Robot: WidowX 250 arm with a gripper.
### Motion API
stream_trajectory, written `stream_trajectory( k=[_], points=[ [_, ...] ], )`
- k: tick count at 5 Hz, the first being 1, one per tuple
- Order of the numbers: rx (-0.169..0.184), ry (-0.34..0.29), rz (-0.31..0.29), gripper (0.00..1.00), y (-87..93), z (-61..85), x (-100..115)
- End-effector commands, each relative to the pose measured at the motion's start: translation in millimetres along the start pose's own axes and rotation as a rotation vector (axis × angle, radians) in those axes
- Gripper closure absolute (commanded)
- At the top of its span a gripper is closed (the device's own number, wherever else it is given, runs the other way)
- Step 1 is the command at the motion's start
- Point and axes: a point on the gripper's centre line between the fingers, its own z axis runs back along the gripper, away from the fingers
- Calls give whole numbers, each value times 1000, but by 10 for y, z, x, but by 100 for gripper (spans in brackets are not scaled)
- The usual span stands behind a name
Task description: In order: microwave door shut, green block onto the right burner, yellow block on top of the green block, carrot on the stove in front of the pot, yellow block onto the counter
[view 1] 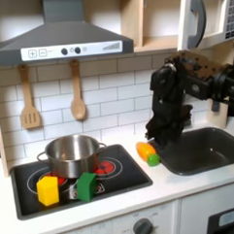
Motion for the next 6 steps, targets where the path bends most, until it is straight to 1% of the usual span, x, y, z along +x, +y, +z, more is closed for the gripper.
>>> stream_trajectory(
  k=[1,2,3,4,5,6],
  points=[
    [13,-69,-12,100,-72,27,-68],
    [21,-123,-5,100,-88,77,-88],
    [15,-172,2,100,-74,116,-12],
    [28,-213,-1,100,-38,114,100],
    [35,-228,22,100,60,92,238],
    [25,-237,41,100,118,108,366]
  ],
)
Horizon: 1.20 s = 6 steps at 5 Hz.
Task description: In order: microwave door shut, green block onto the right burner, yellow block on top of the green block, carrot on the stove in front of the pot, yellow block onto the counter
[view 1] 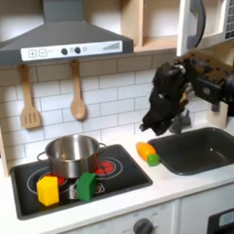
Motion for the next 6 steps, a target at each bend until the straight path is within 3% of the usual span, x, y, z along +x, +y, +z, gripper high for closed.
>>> stream_trajectory(
  k=[1,3,5,6],
  points=[
    [-24,-5,8,100,19,-25,183],
    [-39,3,32,100,73,-101,368],
    [-67,-17,65,100,179,-30,558],
    [-88,-23,104,100,316,-16,686]
  ],
)
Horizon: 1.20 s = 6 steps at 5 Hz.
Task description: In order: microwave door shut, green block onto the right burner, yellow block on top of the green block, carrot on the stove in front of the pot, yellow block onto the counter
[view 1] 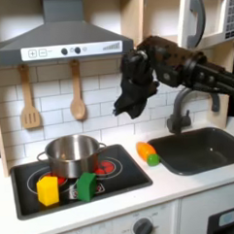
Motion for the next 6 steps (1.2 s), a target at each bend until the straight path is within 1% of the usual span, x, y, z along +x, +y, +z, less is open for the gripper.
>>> stream_trajectory(
  k=[1,2,3,4,5,6],
  points=[
    [-18,-27,69,100,270,80,273],
    [-32,-56,82,100,324,132,381],
    [-67,-80,90,100,309,180,476],
    [-99,-130,72,100,267,225,512],
    [-105,-170,36,100,244,195,551],
    [-127,-198,42,100,236,208,602]
  ],
)
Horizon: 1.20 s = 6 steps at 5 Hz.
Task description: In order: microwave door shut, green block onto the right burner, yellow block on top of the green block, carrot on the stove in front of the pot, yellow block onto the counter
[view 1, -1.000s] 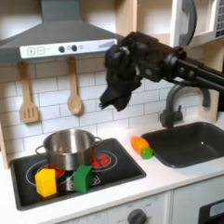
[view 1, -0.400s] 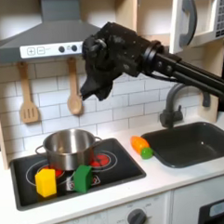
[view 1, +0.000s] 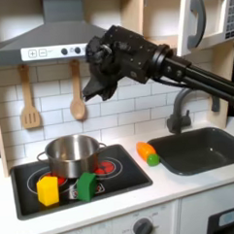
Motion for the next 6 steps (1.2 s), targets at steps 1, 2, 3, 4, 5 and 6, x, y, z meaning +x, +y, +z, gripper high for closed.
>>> stream_trajectory(
  k=[1,2,3,4,5,6],
  points=[
    [-41,-67,13,100,-44,-7,133],
    [-57,-74,19,100,-94,-41,218],
    [-61,-80,31,100,-75,-39,342],
    [-67,-86,50,100,-50,-40,445],
    [-87,-88,54,100,-84,8,476],
    [-108,-100,55,100,-148,64,496]
  ],
)
